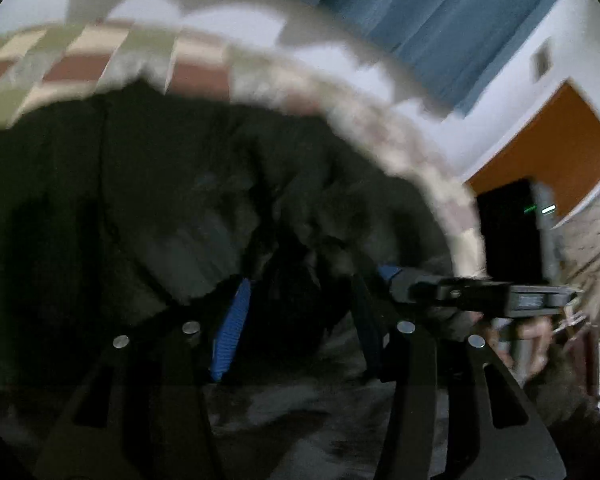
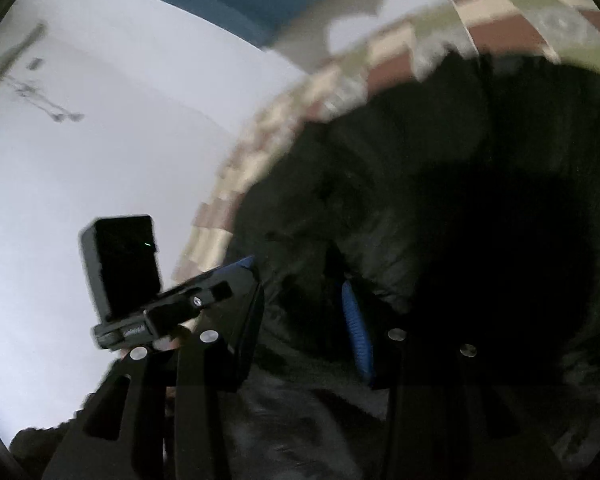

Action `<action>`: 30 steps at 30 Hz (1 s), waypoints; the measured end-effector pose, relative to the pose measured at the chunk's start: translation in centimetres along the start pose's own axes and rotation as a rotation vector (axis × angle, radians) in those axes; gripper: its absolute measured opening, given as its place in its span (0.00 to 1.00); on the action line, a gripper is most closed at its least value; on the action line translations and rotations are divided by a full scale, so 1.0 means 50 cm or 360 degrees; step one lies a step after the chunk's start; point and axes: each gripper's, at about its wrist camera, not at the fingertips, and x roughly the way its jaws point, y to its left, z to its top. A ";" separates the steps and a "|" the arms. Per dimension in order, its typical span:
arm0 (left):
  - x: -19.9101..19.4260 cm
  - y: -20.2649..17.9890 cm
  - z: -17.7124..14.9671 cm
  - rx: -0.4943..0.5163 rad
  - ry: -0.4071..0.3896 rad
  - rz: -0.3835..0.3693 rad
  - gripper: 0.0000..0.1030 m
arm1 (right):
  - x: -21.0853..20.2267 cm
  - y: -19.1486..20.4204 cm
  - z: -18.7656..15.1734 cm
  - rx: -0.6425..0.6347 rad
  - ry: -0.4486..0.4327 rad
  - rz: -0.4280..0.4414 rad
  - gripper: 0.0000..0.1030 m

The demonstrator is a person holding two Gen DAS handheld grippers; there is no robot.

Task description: Fold small clothes

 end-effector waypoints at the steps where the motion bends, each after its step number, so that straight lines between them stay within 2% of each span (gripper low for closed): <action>1: 0.012 0.005 -0.005 -0.0012 0.0026 0.0016 0.46 | 0.015 -0.012 0.000 0.0027 0.0024 -0.0026 0.40; 6: 0.045 0.020 -0.009 0.0013 0.0043 0.0062 0.43 | 0.053 -0.043 0.005 0.0093 0.0048 -0.0028 0.40; 10: 0.029 0.004 -0.010 0.0063 0.0002 0.0104 0.43 | 0.034 -0.027 -0.002 0.0098 0.0025 -0.0018 0.40; 14: -0.052 -0.003 -0.042 0.0057 -0.0055 0.0146 0.47 | -0.053 0.002 -0.045 0.0061 -0.0041 -0.0024 0.50; 15: -0.082 -0.002 -0.059 0.0061 -0.0070 0.0165 0.52 | -0.083 0.011 -0.063 0.0034 -0.0063 -0.0051 0.53; 19: -0.199 0.020 -0.137 0.0067 -0.0168 0.0280 0.59 | -0.205 0.013 -0.140 0.0001 -0.0165 -0.0125 0.59; 22: -0.285 0.055 -0.198 -0.0016 -0.0242 0.0331 0.59 | -0.311 -0.002 -0.217 0.0030 -0.0273 -0.0217 0.60; 25: -0.368 0.098 -0.272 -0.0164 -0.0313 0.0359 0.60 | -0.377 -0.025 -0.279 0.0089 -0.0338 -0.0268 0.62; 30: -0.433 0.141 -0.352 -0.0324 -0.0346 0.0380 0.64 | -0.462 -0.068 -0.366 0.0213 -0.0415 -0.0345 0.62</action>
